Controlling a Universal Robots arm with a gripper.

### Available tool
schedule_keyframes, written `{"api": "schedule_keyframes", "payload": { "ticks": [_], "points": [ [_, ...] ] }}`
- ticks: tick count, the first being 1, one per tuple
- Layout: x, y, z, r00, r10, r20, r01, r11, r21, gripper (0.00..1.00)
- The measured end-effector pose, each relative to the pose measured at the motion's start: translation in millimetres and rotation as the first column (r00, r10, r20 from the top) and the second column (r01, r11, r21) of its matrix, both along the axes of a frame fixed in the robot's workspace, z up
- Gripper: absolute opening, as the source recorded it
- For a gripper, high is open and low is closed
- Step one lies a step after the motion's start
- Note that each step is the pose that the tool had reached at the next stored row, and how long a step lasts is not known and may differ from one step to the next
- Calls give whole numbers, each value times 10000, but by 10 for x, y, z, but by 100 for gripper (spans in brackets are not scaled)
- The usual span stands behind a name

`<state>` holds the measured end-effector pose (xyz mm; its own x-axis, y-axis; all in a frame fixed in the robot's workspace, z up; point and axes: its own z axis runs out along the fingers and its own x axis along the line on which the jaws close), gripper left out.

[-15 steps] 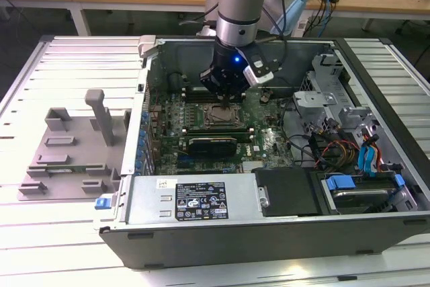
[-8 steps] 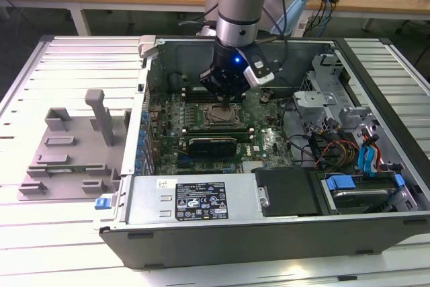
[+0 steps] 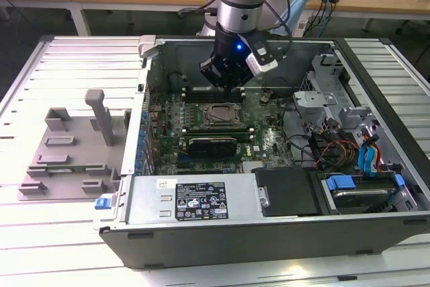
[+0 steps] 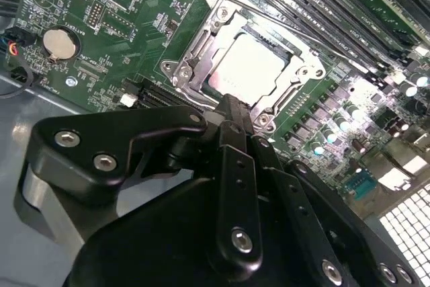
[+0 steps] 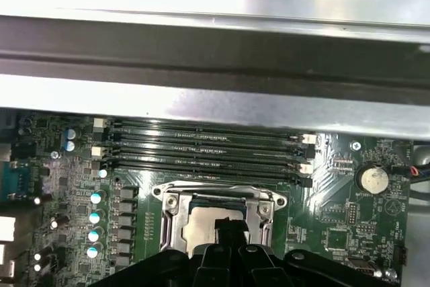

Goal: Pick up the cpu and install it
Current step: 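Install the first cpu locking lever, then install the second cpu locking lever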

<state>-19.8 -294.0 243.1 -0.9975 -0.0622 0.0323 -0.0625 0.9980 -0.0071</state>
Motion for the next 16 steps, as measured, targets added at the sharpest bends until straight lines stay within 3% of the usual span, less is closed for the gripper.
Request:
{"api": "schedule_keyframes", "payload": {
  "ticks": [4,13,16],
  "points": [
    [0,0,61,10000,0,0,0,10000,-1,11],
    [0,0,66,10000,1,1,-1,10000,-1,11],
    [0,-45,66,10000,0,0,0,10000,-2,11]
  ]
}}
